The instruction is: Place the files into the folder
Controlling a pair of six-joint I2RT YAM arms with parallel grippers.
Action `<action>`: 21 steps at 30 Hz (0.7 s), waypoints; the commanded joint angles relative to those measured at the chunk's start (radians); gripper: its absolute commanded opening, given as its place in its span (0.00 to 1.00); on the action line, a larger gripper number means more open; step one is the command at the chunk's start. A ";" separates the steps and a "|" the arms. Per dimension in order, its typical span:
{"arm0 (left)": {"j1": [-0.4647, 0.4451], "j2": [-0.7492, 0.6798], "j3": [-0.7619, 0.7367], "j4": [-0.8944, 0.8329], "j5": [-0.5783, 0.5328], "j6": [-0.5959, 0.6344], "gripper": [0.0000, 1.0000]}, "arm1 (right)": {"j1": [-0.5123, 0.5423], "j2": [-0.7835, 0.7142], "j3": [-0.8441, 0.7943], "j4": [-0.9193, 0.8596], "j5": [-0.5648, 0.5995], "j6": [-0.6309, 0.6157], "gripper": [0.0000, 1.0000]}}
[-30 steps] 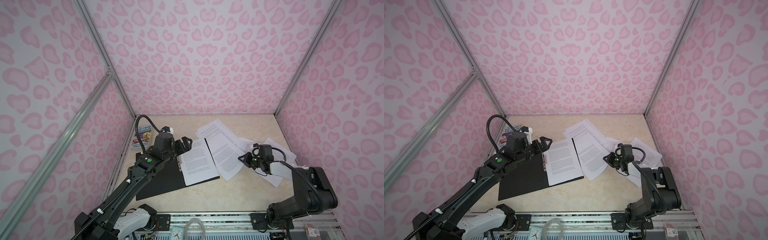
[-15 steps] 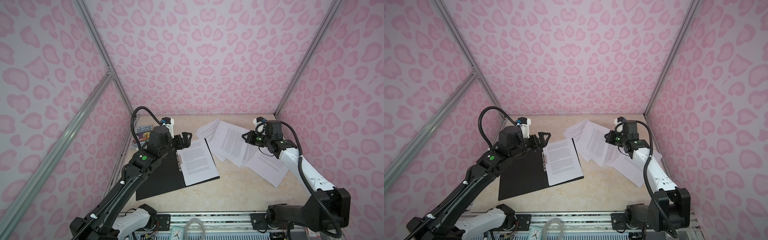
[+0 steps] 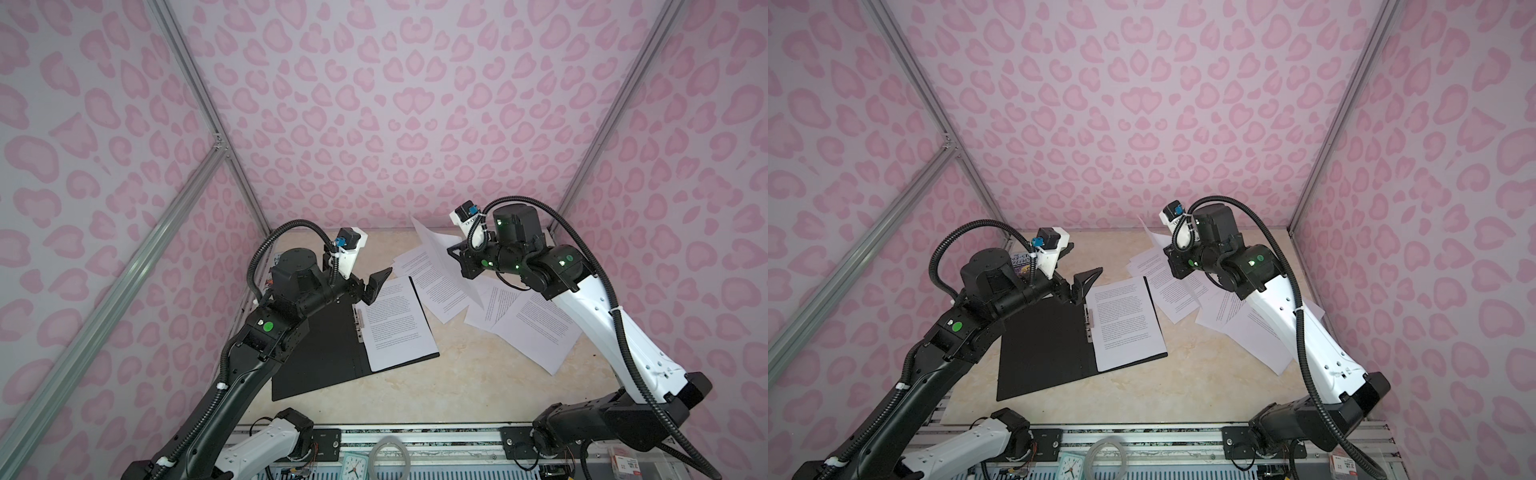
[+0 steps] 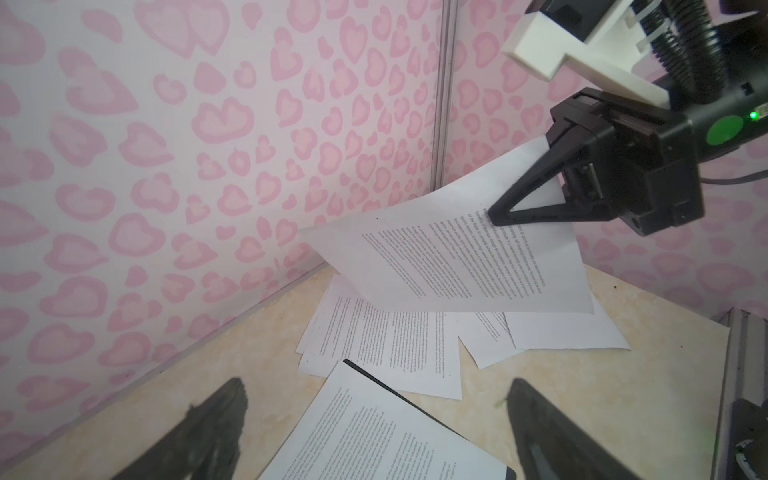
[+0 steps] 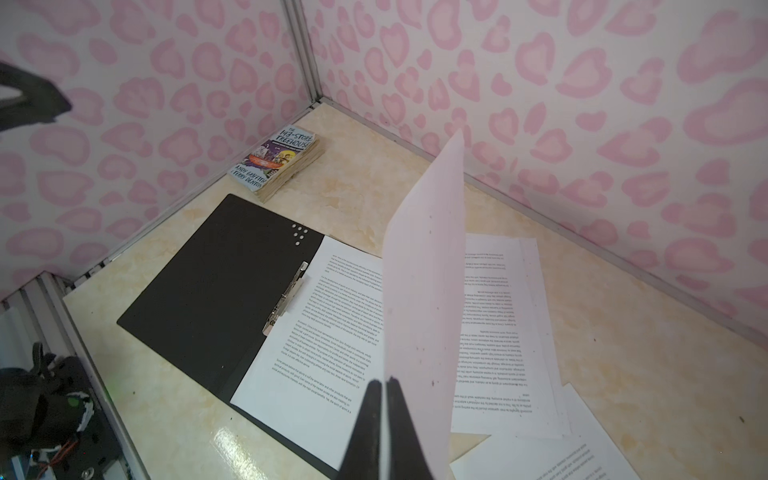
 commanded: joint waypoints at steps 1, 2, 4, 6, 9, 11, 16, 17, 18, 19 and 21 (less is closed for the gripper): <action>0.000 0.010 0.024 -0.007 0.069 0.119 0.99 | 0.056 -0.006 0.021 -0.051 0.081 -0.130 0.00; 0.000 0.019 0.036 -0.022 0.087 0.123 0.99 | 0.069 -0.004 0.028 -0.061 0.080 -0.139 0.00; -0.003 0.044 0.083 -0.076 0.120 0.145 0.99 | 0.093 -0.005 0.037 -0.080 0.066 -0.153 0.00; -0.012 0.065 0.118 -0.123 0.132 0.180 0.98 | 0.118 -0.009 0.033 -0.087 0.063 -0.165 0.00; -0.020 0.082 0.123 -0.171 0.145 0.233 0.97 | 0.140 -0.020 0.017 -0.082 0.053 -0.178 0.00; -0.020 0.095 0.138 -0.202 0.149 0.263 0.97 | 0.147 -0.024 0.008 -0.073 0.038 -0.182 0.00; -0.027 0.118 0.160 -0.247 0.190 0.277 0.95 | 0.186 -0.030 0.017 -0.080 0.023 -0.210 0.00; -0.028 0.124 0.161 -0.247 0.201 0.272 0.91 | 0.194 -0.033 0.016 -0.077 0.023 -0.218 0.00; -0.028 0.131 0.163 -0.249 0.210 0.267 0.87 | 0.198 -0.034 0.014 -0.076 0.024 -0.223 0.00; -0.028 0.139 0.167 -0.254 0.224 0.263 0.83 | 0.203 -0.033 0.016 -0.078 0.026 -0.228 0.00; -0.029 0.151 0.172 -0.263 0.254 0.245 0.77 | 0.210 -0.033 0.021 -0.084 0.039 -0.237 0.00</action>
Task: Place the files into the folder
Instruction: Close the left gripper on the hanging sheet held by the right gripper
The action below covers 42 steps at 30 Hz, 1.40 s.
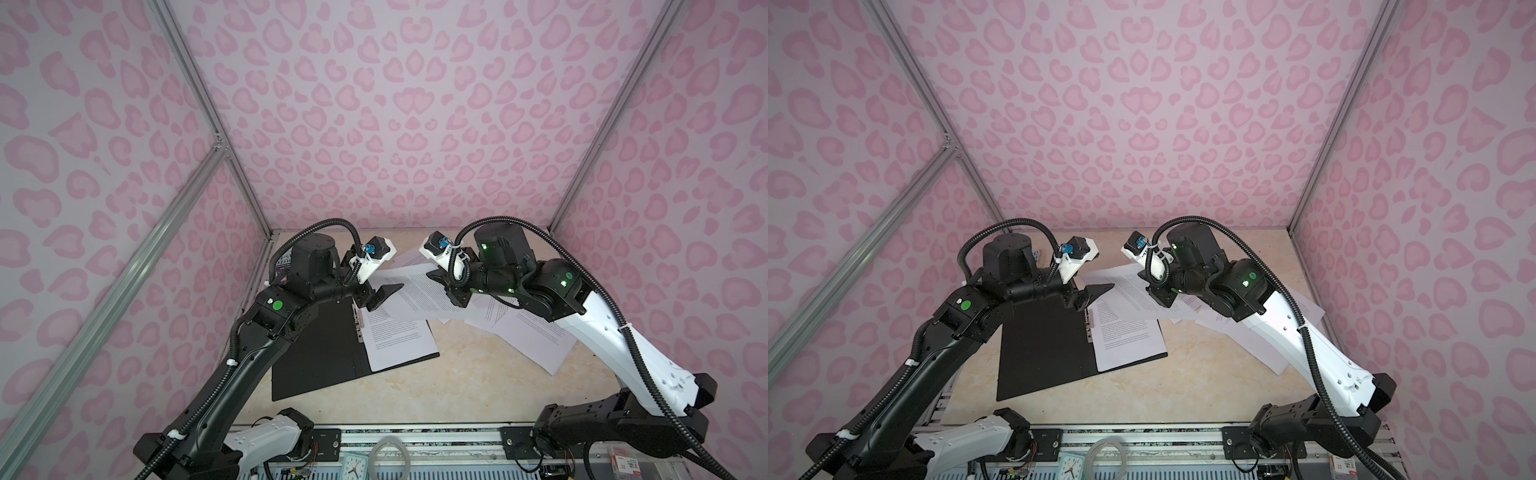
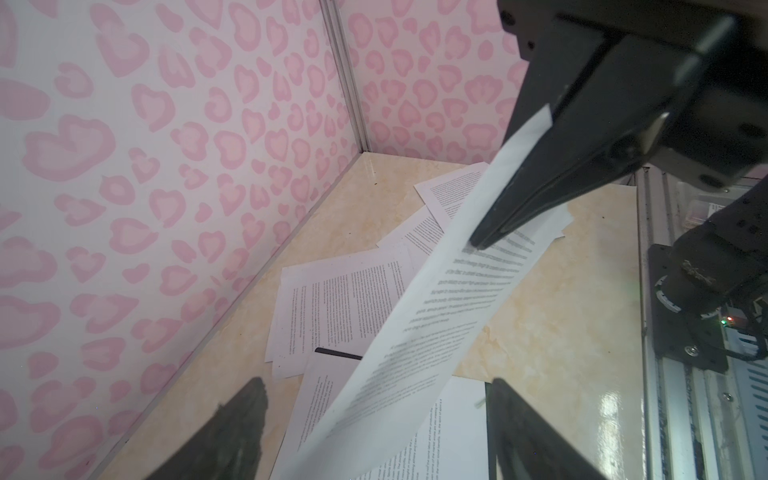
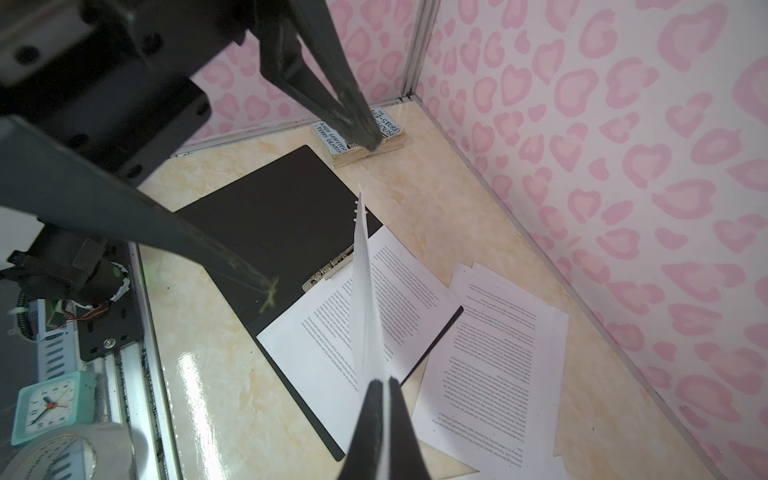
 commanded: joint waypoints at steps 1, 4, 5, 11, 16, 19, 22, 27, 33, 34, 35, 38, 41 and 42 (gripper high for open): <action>-0.001 0.015 0.017 -0.022 0.068 -0.012 0.73 | 0.012 0.002 0.008 -0.021 0.016 -0.035 0.00; -0.003 0.027 0.020 -0.023 0.072 -0.031 0.60 | 0.021 -0.004 0.010 -0.022 0.014 -0.047 0.00; -0.004 0.030 0.021 -0.022 0.073 -0.036 0.55 | 0.024 -0.007 0.008 -0.020 0.013 -0.052 0.00; -0.006 0.048 0.023 -0.018 0.098 -0.067 0.45 | 0.028 -0.026 -0.010 -0.006 0.023 -0.063 0.00; -0.009 0.071 0.039 -0.020 0.129 -0.092 0.32 | 0.030 -0.037 -0.027 0.003 0.015 -0.072 0.00; -0.011 0.081 0.046 -0.020 0.141 -0.106 0.29 | 0.030 -0.045 -0.038 0.012 0.014 -0.074 0.00; -0.013 0.089 0.047 -0.026 0.163 -0.119 0.26 | 0.029 -0.050 -0.044 0.018 0.012 -0.078 0.00; -0.019 0.101 0.048 -0.042 0.176 -0.123 0.27 | 0.030 -0.066 -0.059 0.036 0.006 -0.089 0.00; -0.023 0.103 0.038 -0.028 0.143 -0.095 0.54 | 0.030 -0.064 -0.058 0.026 -0.024 -0.095 0.00; -0.025 0.105 0.040 -0.029 0.143 -0.091 0.53 | 0.030 -0.066 -0.058 0.027 -0.026 -0.095 0.00; -0.024 0.107 0.042 -0.030 0.145 -0.089 0.52 | 0.030 -0.066 -0.059 0.029 -0.028 -0.095 0.00; -0.027 0.114 0.047 -0.034 0.158 -0.090 0.49 | 0.030 -0.070 -0.061 0.040 -0.031 -0.095 0.00; -0.029 0.122 0.046 -0.036 0.169 -0.093 0.49 | 0.030 -0.071 -0.061 0.046 -0.044 -0.097 0.00; -0.030 0.123 0.046 -0.038 0.172 -0.094 0.49 | 0.030 -0.072 -0.059 0.046 -0.048 -0.097 0.00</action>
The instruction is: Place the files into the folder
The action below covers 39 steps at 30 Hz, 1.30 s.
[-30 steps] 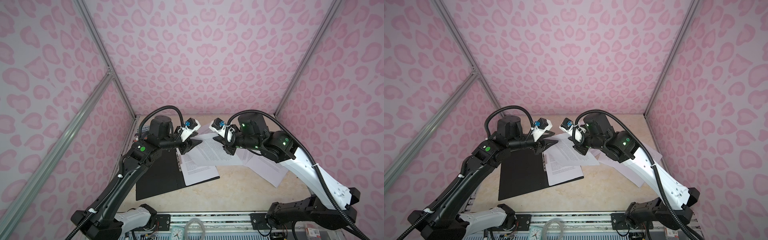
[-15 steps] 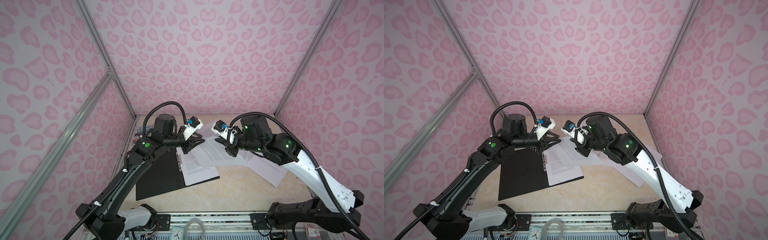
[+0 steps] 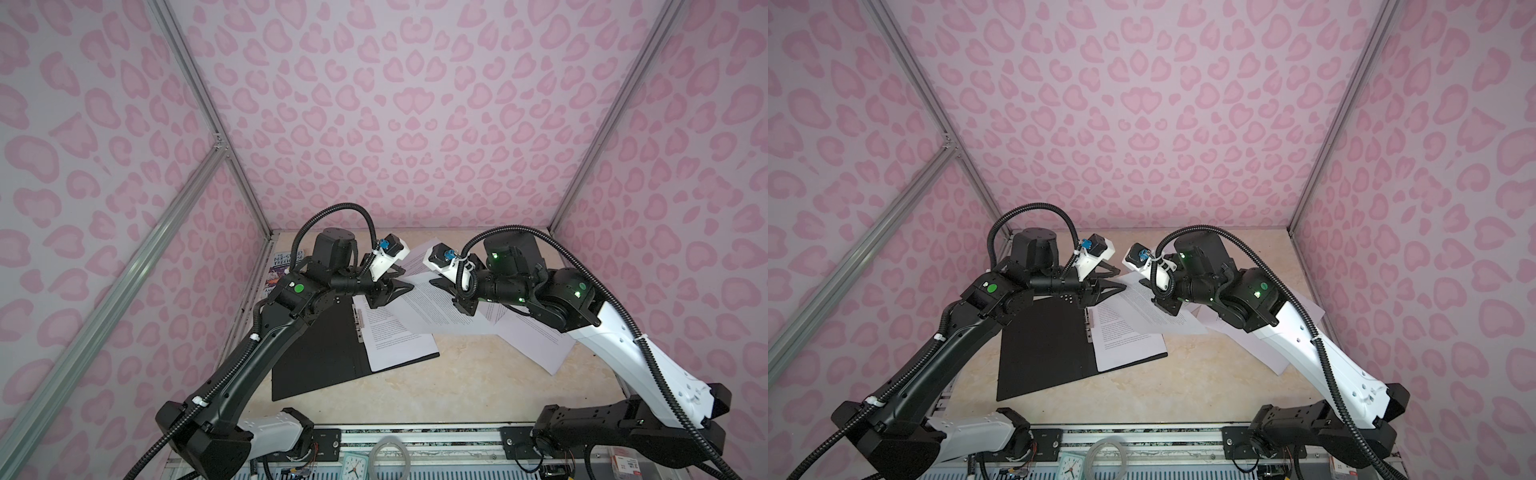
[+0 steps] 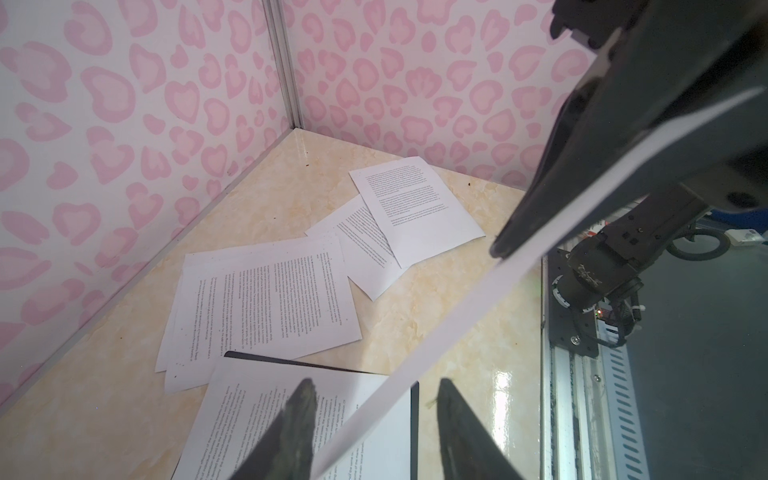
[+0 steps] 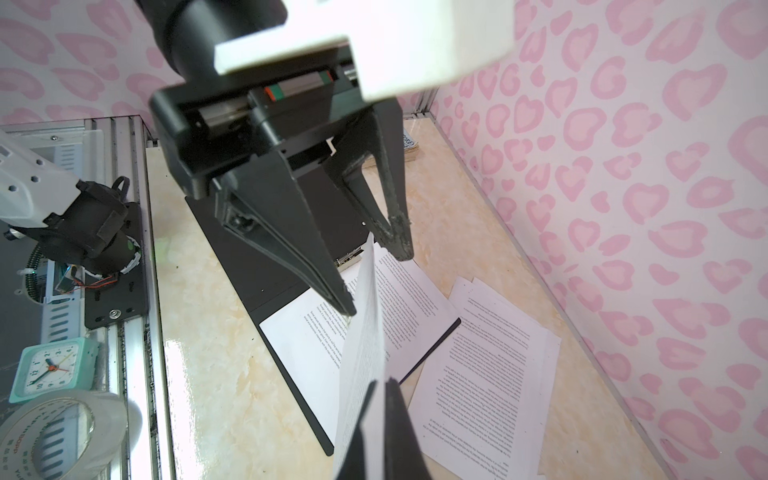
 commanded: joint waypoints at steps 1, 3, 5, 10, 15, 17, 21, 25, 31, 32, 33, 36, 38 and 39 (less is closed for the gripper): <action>-0.003 0.007 0.008 -0.001 0.030 0.008 0.49 | 0.002 -0.001 -0.002 0.029 -0.024 -0.014 0.00; -0.003 0.008 0.008 -0.005 0.038 0.007 0.48 | 0.001 -0.003 -0.005 0.034 -0.028 -0.016 0.00; -0.005 0.007 0.005 -0.008 0.053 0.005 0.44 | 0.001 -0.006 -0.010 0.040 -0.028 -0.017 0.00; -0.005 0.002 -0.003 -0.004 0.071 -0.011 0.11 | 0.002 -0.007 -0.020 0.060 -0.025 -0.016 0.00; -0.005 -0.009 -0.032 0.068 0.036 -0.123 0.04 | -0.002 0.000 -0.030 0.114 0.018 0.032 0.52; -0.005 -0.005 -0.032 0.100 -0.002 -0.197 0.04 | -0.015 0.000 -0.039 0.152 0.053 0.097 0.71; -0.002 -0.001 -0.033 0.146 -0.087 -0.344 0.04 | -0.098 -0.008 -0.077 0.264 0.018 0.240 0.99; 0.043 -0.035 -0.085 0.223 -0.155 -0.509 0.04 | -0.247 0.001 -0.114 0.394 -0.048 0.504 0.99; 0.195 -0.162 -0.267 0.305 -0.130 -0.771 0.04 | -0.293 0.070 -0.062 0.375 0.006 0.623 0.99; 0.214 -0.188 -0.303 0.295 -0.130 -0.795 0.04 | -0.293 0.106 -0.027 0.332 0.000 0.638 0.98; 0.228 -0.206 -0.329 0.277 -0.126 -0.808 0.04 | -0.293 0.136 0.000 0.296 -0.010 0.650 0.99; 0.259 -0.258 -0.424 0.217 -0.149 -0.830 0.04 | -0.290 0.205 0.016 0.267 -0.089 0.686 0.99; 0.282 -0.278 -0.485 0.175 -0.213 -0.848 0.04 | -0.282 0.229 -0.020 0.312 -0.154 0.731 0.99; 0.299 -0.277 -0.509 0.144 -0.258 -0.861 0.04 | -0.277 0.241 -0.034 0.332 -0.179 0.748 0.99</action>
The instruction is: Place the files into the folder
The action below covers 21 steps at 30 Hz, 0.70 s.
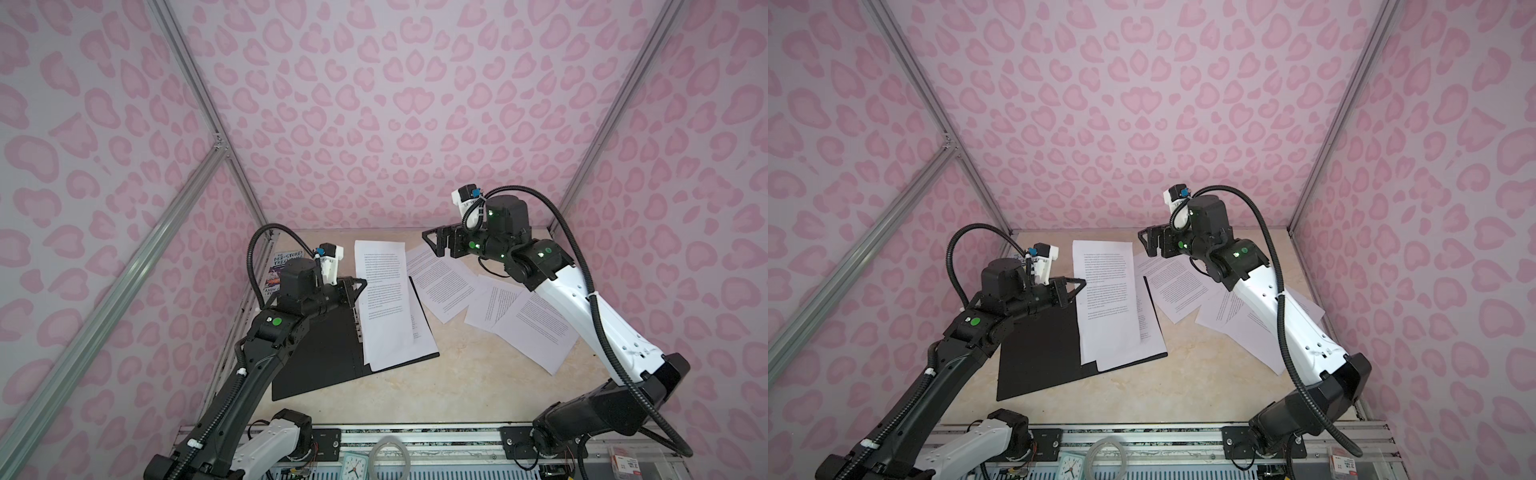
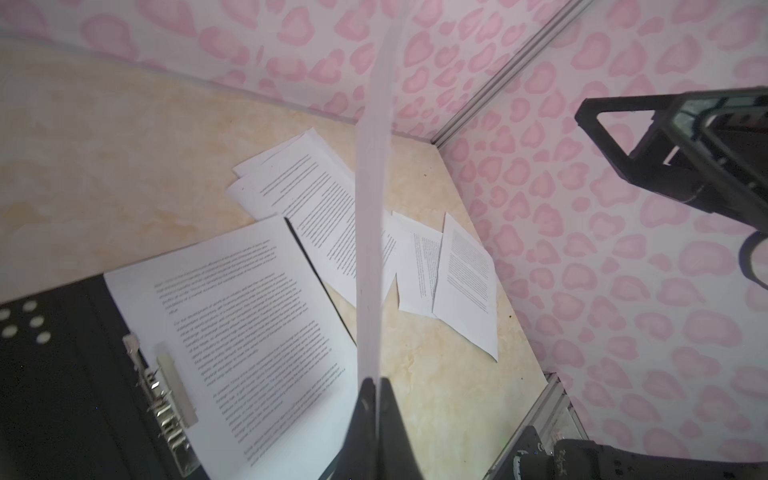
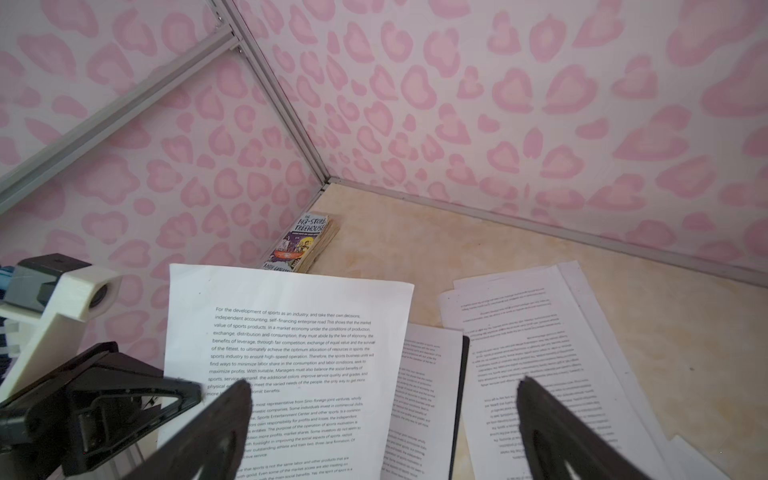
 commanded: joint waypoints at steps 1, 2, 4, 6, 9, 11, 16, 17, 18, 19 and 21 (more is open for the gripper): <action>0.042 0.000 -0.055 -0.099 -0.133 -0.072 0.04 | 0.015 0.034 -0.031 0.027 -0.114 0.092 0.99; 0.063 0.020 -0.061 -0.135 -0.161 -0.075 0.04 | 0.021 0.049 -0.038 0.039 -0.122 0.101 0.99; 0.108 0.066 -0.064 -0.165 -0.162 -0.062 0.04 | 0.025 0.089 -0.030 0.035 -0.127 0.124 0.99; 0.132 0.109 -0.060 -0.166 -0.165 -0.045 0.04 | 0.027 0.134 -0.013 0.023 -0.152 0.144 0.99; 0.143 0.182 -0.052 -0.151 -0.175 -0.001 0.04 | 0.041 0.178 -0.001 0.006 -0.148 0.150 0.98; 0.144 0.247 -0.028 -0.182 -0.207 0.030 0.04 | 0.046 0.200 -0.012 0.016 -0.172 0.171 0.96; 0.155 0.352 0.005 -0.270 -0.344 0.071 0.04 | 0.072 0.241 -0.057 -0.006 -0.163 0.202 0.96; 0.159 0.363 0.007 -0.280 -0.377 0.072 0.04 | 0.084 0.248 -0.064 -0.018 -0.150 0.194 0.97; 0.163 0.368 0.006 -0.284 -0.398 0.074 0.04 | 0.094 0.254 -0.068 -0.028 -0.139 0.188 0.97; 0.167 0.375 0.003 -0.283 -0.416 0.074 0.04 | 0.106 0.261 -0.070 -0.043 -0.130 0.179 0.97; 0.176 0.391 0.002 -0.282 -0.440 0.068 0.04 | 0.126 0.281 -0.071 -0.066 -0.130 0.166 0.98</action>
